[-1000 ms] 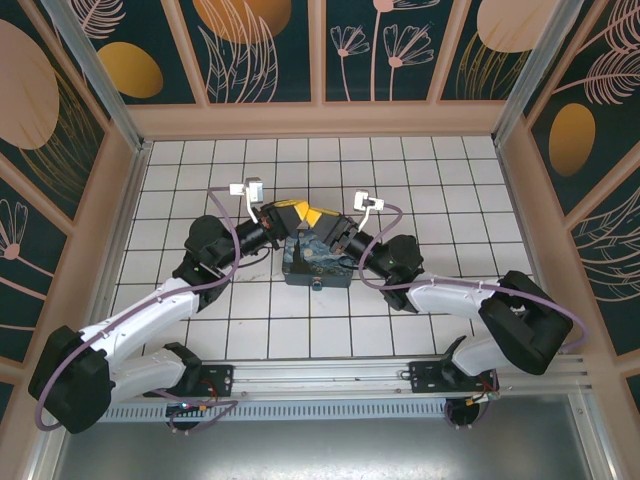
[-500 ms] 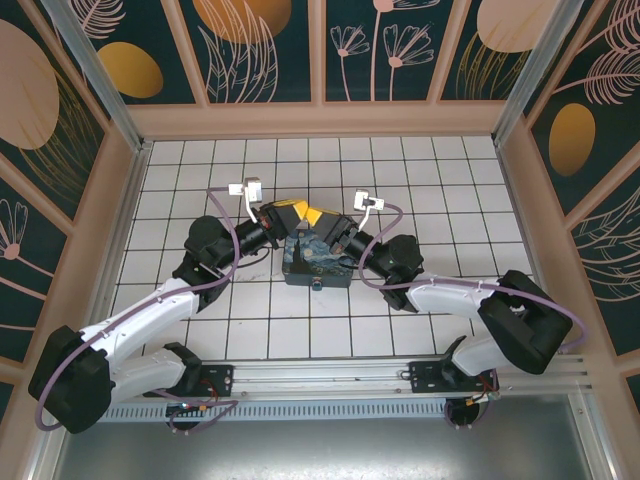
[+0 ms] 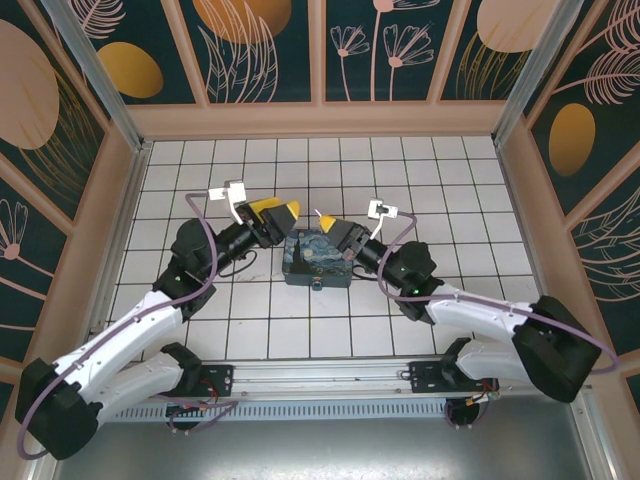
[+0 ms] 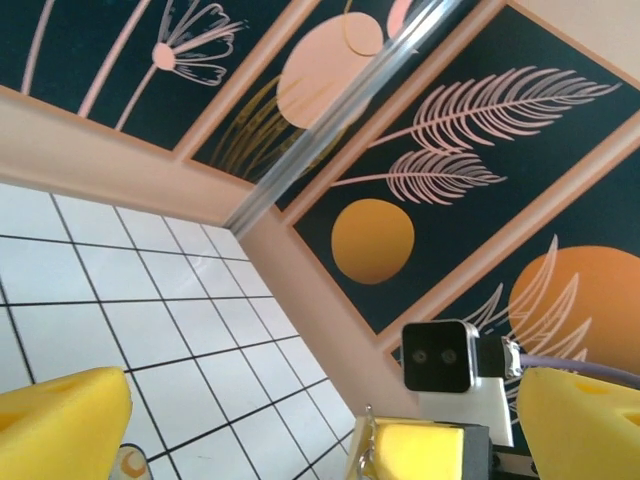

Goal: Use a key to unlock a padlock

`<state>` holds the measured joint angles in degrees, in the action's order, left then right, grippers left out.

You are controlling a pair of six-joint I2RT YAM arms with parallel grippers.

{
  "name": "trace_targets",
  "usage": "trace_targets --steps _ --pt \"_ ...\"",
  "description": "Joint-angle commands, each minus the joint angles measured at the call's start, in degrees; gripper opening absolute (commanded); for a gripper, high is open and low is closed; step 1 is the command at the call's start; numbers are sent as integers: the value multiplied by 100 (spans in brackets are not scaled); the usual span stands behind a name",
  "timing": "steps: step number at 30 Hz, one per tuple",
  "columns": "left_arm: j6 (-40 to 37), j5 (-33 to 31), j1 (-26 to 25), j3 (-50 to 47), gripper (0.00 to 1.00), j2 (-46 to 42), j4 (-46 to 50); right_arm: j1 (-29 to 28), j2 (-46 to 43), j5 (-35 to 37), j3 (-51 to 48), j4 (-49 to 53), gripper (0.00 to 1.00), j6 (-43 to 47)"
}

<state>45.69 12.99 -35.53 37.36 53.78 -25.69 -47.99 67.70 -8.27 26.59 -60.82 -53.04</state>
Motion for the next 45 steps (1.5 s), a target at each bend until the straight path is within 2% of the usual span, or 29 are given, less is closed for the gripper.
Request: trace_targets --steps 1,5,9,12,16,19,29,45 --pt "-207 -337 2 301 99 -160 956 14 -477 257 -77 1093 0 43" --pt "-180 -925 0 286 99 -267 1611 19 -945 488 -88 2185 0 1" --pt "-113 -1213 -1 36 98 -495 1883 18 -1304 638 -111 2877 0 -7" --pt "-158 -1066 0 -72 98 -535 2222 22 -1447 693 -110 3171 0 45" --pt "-167 -417 -1 -447 99 -476 2193 26 -1447 742 -108 3371 0 104" --pt "-133 -213 2 -757 98 -486 2197 26 -1397 760 -134 3388 0 91" --pt "283 455 -18 -2139 98 -713 1151 35 -940 794 -135 3300 0 30" --pt "-175 591 -156 -2773 98 463 -281 255 -225 709 -119 3050 0 4"
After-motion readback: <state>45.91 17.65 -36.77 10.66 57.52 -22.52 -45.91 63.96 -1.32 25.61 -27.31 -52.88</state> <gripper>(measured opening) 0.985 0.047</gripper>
